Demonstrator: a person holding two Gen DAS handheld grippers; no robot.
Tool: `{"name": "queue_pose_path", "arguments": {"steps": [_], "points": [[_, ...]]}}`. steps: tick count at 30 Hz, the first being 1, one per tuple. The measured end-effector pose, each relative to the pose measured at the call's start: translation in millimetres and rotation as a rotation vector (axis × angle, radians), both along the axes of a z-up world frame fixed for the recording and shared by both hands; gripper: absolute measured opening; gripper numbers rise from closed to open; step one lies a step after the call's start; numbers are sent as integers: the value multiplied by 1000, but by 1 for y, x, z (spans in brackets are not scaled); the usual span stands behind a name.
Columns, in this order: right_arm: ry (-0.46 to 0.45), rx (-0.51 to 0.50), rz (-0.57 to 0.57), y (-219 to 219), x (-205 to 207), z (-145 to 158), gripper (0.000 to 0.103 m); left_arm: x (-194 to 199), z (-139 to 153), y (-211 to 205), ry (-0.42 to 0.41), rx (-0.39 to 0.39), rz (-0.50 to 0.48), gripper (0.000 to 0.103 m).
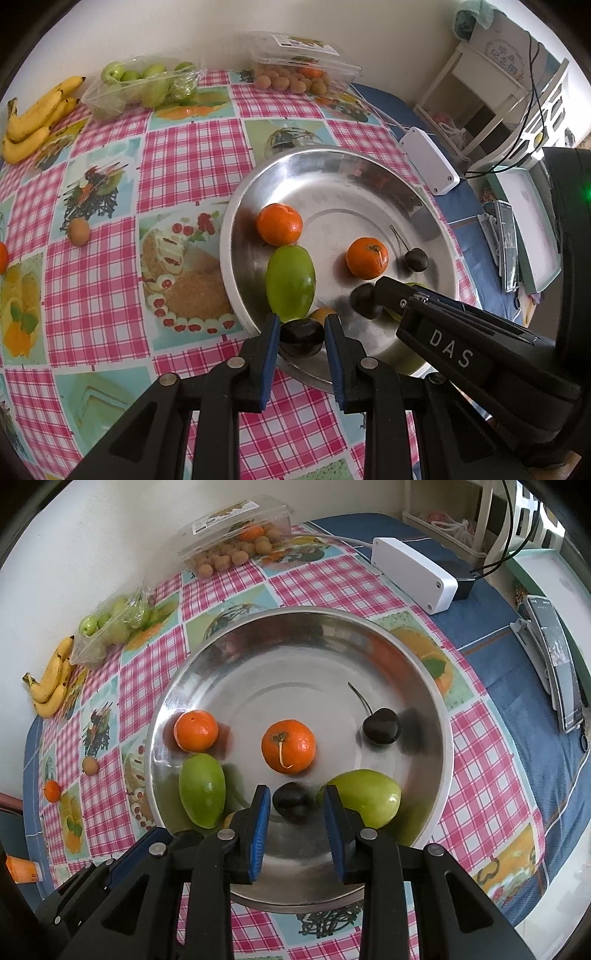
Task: Organize fruits
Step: 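Open the left tool over the bowl while the right tool releases its plum there, then withdraw both tools from the bowl toward the loose orange and kiwi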
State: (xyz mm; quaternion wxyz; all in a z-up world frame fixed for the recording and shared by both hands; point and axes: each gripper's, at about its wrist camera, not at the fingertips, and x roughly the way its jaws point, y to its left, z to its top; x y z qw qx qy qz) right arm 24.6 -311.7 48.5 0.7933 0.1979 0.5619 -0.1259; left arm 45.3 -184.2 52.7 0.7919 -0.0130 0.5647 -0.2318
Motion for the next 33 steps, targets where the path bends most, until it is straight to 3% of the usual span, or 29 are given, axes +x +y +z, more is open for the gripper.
{"name": "queue_pose_path", "arguments": {"steps": [7,9,11,17,23,33], "points": [[-5,-18,-8,0,0,4,38,0,0,0,11,-3,-3,30],[-12,-20,-12,0,0,6,39,0,1,0,12,-4,0,36],[-14,-23,-16,0,-1,7,46,0,2,0,10,-4,3,50],[-20,-26,-28,-2,-2,9,47,3,7,8,0,-13,23,54],[-21,-28,-47,-6,-2,9,48,14,5,29,5,-10,100,56],[-25,-43,-3,7,3,12,48,34,6,92,-21,11,310,57]]}}
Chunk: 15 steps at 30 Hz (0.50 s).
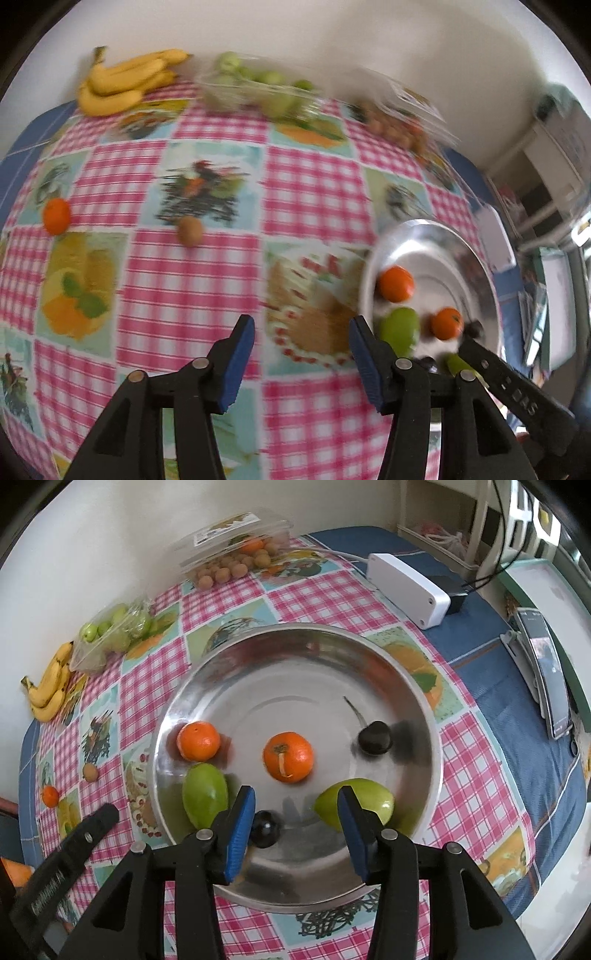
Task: Organize fruits
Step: 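Withdraw both tools from the bowl toward the loose orange and kiwi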
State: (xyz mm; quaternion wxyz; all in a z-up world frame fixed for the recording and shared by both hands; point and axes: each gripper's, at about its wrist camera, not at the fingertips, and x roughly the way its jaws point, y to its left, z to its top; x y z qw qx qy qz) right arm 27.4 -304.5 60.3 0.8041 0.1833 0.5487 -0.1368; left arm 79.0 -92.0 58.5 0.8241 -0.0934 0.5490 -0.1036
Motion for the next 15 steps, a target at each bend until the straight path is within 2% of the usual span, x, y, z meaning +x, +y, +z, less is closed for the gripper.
{"name": "queue_pose_path", "arguments": {"steps": [7,15], "points": [[-8,-6,60,18,6,3,48,6,-1,29,2,7,83,57],[-6,-6,62,16,3,4,48,5,-3,25,7,12,65,58]]}}
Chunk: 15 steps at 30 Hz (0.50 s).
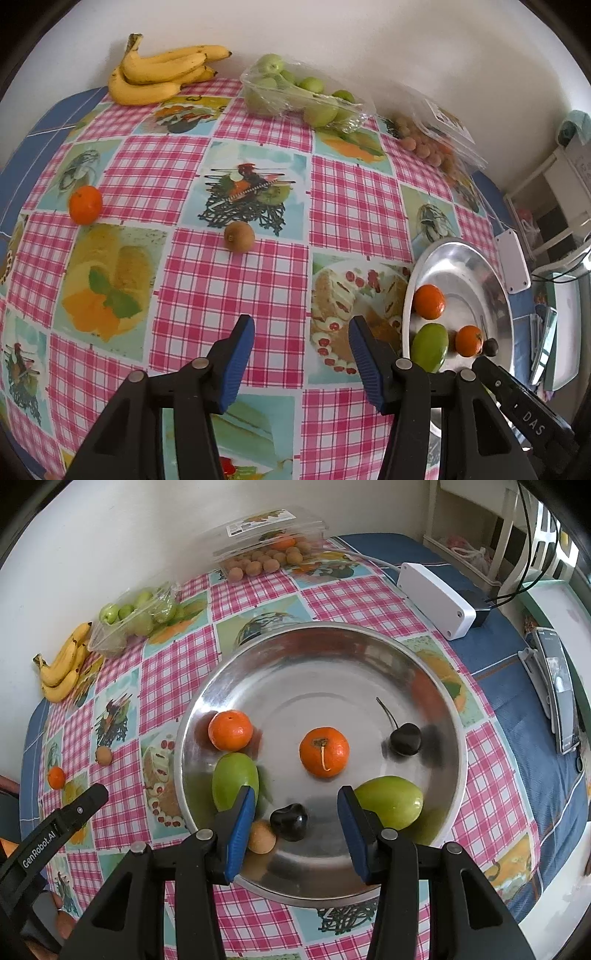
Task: Organize fruits
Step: 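Withdraw both tools from the bowl toward the loose orange and kiwi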
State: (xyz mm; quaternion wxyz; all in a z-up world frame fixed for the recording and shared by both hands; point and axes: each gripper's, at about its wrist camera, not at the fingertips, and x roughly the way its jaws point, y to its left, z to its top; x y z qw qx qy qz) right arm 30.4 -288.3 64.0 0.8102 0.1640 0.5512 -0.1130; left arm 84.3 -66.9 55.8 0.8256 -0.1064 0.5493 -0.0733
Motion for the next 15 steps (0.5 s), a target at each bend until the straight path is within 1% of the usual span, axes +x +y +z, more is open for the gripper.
{"name": "queue_pose_path", "arguments": {"steps": [2,3,4,5,7,9,11,12,15], "points": [[3,-2,-4,-2,1,-1,48,0,-3,-3,10,11,-9,68],[6,-4,-6,-3,2,-2,55,0,-5,-4,18,25,-8,76],[11,-7,-8,-4,3,-3,65,0,-7,-5,25,38,-6,79],[13,-8,-9,-4,4,-4,68,0,-9,-6,31,54,-5,79],[17,-10,-10,-5,4,-6,69,1,-13,-6,42,72,-9,80],[23,-8,-9,-5,5,-8,69,1,-16,-6,51,78,-7,83],[32,-7,-6,-6,5,-11,72,2,-19,-5,56,86,-3,88],[36,-8,-3,-5,6,-12,74,2,-20,-5,57,91,-3,89],[47,-6,4,-4,7,-16,74,2,-23,-4,60,99,-4,91]]}}
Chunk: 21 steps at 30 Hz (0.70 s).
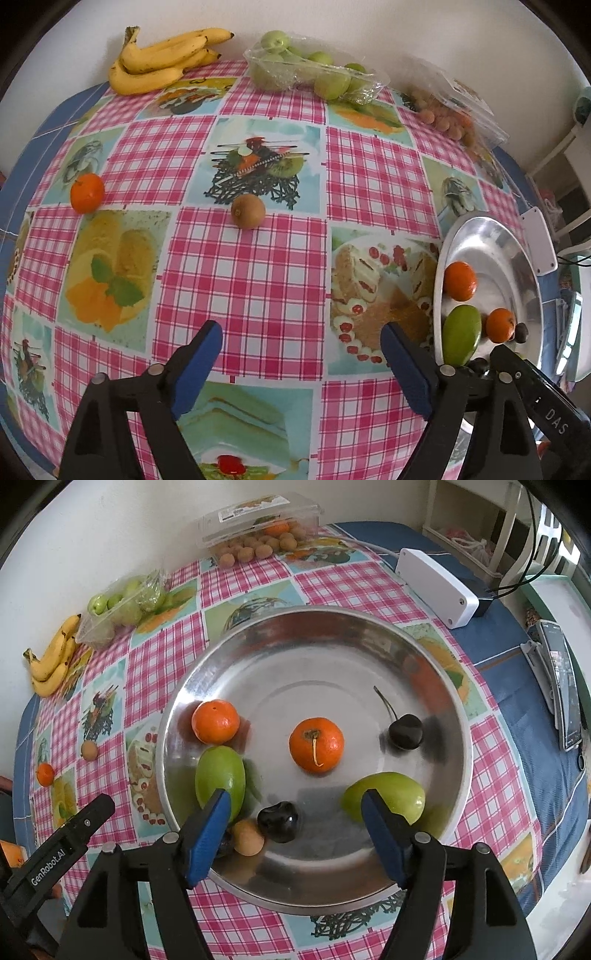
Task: Organize fruits
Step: 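Withdraw both tools from the bowl toward the loose orange and kiwi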
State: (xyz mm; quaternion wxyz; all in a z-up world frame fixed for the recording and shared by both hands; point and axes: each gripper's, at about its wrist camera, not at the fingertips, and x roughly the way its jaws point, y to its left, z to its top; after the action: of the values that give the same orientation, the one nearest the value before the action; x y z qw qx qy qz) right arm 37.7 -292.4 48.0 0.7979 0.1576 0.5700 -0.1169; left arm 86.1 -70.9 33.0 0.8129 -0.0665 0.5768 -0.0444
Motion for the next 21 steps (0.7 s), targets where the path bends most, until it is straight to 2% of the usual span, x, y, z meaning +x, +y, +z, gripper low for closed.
{"name": "queue_pose_path", "arguments": {"steps": [2,5,9,12,21], "points": [[6,0,3,0,0,-2,75,0,-1,0,2,4,2,95],[4,0,12,2,1,-2,82,1,-2,1,-1,8,7,102],[1,-5,20,2,2,-2,83,0,-2,2,-12,36,22,103],[-14,-15,29,4,1,0,101,0,-3,5,-11,44,33,103],[-36,-28,48,6,2,3,102,-2,-2,2,-10,59,14,103]]}}
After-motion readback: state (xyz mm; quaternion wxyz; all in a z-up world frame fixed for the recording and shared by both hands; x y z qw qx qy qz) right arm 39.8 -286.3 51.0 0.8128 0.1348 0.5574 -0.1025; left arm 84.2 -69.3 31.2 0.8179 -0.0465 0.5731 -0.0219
